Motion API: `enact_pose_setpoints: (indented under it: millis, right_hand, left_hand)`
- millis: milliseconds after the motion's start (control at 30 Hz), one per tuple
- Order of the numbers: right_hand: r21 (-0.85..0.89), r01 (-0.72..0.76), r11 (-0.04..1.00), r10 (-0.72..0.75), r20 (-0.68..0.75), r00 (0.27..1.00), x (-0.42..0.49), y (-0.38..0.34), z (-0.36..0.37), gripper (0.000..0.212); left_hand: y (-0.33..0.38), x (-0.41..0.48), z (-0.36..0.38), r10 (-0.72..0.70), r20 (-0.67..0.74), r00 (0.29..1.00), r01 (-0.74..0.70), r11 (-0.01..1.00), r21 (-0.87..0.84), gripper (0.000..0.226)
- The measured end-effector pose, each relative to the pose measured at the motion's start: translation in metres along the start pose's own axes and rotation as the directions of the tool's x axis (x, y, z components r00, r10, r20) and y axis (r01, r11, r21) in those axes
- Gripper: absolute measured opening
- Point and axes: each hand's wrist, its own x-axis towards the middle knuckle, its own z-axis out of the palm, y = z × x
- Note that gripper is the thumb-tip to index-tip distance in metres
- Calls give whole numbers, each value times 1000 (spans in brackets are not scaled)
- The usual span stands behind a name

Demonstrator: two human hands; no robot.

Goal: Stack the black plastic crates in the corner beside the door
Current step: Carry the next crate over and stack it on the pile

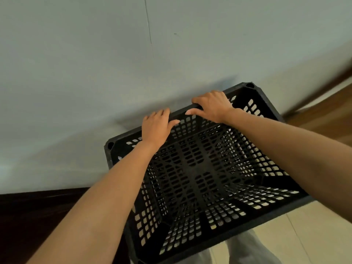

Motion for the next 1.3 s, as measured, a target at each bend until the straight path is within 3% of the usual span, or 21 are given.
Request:
enact_pose_setpoints:
  millis: [433, 633, 800, 867, 933, 1067, 1200, 1300]
  right_hand:
    - [11, -118, 993, 118, -19, 993, -7, 4, 1, 71]
    - [-14, -175, 984, 176, 108, 979, -12, 12, -8, 74]
    - [-171, -211, 962, 250, 249, 936, -17, 0, -18, 66]
    - [-187, -233, 954, 276, 249, 928, -27, -9, -26, 61]
    - [-153, -249, 957, 277, 208, 938, -44, -17, -36, 58]
    - [-94, -306, 947, 316, 137, 939, -98, -9, -69, 55]
    - [27, -528, 849, 518, 157, 841, -169, 15, -107, 46]
    - [76, -604, 793, 580, 209, 787, -238, 26, -121, 37]
  left_hand:
    - [-3, 18, 0, 169, 0, 986, -169, 985, -11, 48]
    - [4, 33, 1, 203, 30, 979, -202, 979, -28, 47]
    - [8, 34, -8, 168, 196, 966, -161, 986, -53, 54]
    - [9, 33, -16, 166, 287, 943, -161, 986, -41, 58]
    - [16, 28, -26, 204, 289, 935, -206, 978, -24, 61]
    - [59, 20, -49, 336, 190, 922, -340, 940, -14, 62]
    - [133, 17, -74, 457, 150, 877, -456, 889, -46, 50]
    - [203, -1, -83, 544, 137, 828, -543, 838, -45, 41]
